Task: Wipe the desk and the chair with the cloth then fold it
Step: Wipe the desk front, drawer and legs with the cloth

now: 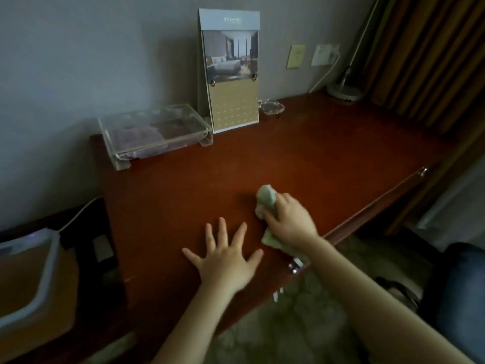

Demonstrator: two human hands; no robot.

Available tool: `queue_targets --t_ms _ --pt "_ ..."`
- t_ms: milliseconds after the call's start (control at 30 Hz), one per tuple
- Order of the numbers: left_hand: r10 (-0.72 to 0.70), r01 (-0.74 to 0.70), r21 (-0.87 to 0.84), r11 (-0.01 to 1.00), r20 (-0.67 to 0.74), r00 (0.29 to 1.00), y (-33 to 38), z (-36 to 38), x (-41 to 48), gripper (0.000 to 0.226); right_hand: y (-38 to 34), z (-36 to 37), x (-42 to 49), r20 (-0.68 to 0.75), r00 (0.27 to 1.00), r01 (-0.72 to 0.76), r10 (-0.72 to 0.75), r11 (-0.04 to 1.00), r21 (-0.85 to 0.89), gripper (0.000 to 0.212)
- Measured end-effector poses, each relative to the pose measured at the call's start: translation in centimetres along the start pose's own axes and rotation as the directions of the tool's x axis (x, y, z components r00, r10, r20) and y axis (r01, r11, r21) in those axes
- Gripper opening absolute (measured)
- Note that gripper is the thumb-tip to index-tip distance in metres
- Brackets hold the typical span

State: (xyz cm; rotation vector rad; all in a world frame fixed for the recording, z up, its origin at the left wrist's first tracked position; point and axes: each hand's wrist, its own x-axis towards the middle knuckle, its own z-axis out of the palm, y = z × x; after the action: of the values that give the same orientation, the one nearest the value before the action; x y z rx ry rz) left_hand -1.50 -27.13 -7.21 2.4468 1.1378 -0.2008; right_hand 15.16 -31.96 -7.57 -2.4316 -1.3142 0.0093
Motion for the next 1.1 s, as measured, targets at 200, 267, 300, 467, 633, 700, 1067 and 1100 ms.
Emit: queue_targets --t_ms 200,267,300,467,633,700,1067,1100 --pt "-0.106 0.087 0.101 0.991 0.203 0.973 -5.1 -2.9 -2.5 0.086 -9.7 1.0 -6.9 0.322 0.936 0.106 -0.142 0.986 0.126 0.056" --pt "-0.133 0.112 0.088 0.99 0.273 0.953 -6.4 -3.5 -4.1 0.103 -11.1 0.7 -9.0 0.379 0.908 0.142 -0.178 0.982 0.121 0.055" --pt "-0.145 0.124 0.087 0.988 0.297 0.944 -6.9 -3.5 -4.8 0.111 -11.2 0.8 -10.0 0.4 0.894 0.169 -0.204 0.978 0.122 0.056" --pt "-0.165 0.113 0.166 0.98 0.352 0.921 -7.8 -4.3 -7.2 0.128 -7.7 -0.2 -10.3 0.374 0.776 0.515 -0.508 0.852 0.09 0.051" --pt "-0.133 0.04 0.268 0.963 0.338 0.932 -9.5 -4.8 -7.8 0.125 -2.5 0.1 -5.8 0.108 0.99 0.091 -0.089 0.996 -0.012 0.037" --pt "-0.122 0.031 0.271 0.962 0.327 0.937 -9.6 -5.0 -8.0 0.125 -3.0 0.5 -5.5 0.032 0.975 -0.222 0.221 0.975 0.018 0.044" --pt "-0.151 0.052 0.232 0.971 0.434 0.888 -9.5 -7.1 -10.9 0.091 -11.0 -2.6 -16.1 0.47 0.882 -0.073 0.045 0.996 0.042 0.039" --pt "-0.158 0.062 0.213 0.975 0.47 0.868 -9.5 -7.4 -11.2 0.086 -10.0 -3.5 -17.2 0.474 0.873 -0.173 0.118 0.982 0.076 0.032"
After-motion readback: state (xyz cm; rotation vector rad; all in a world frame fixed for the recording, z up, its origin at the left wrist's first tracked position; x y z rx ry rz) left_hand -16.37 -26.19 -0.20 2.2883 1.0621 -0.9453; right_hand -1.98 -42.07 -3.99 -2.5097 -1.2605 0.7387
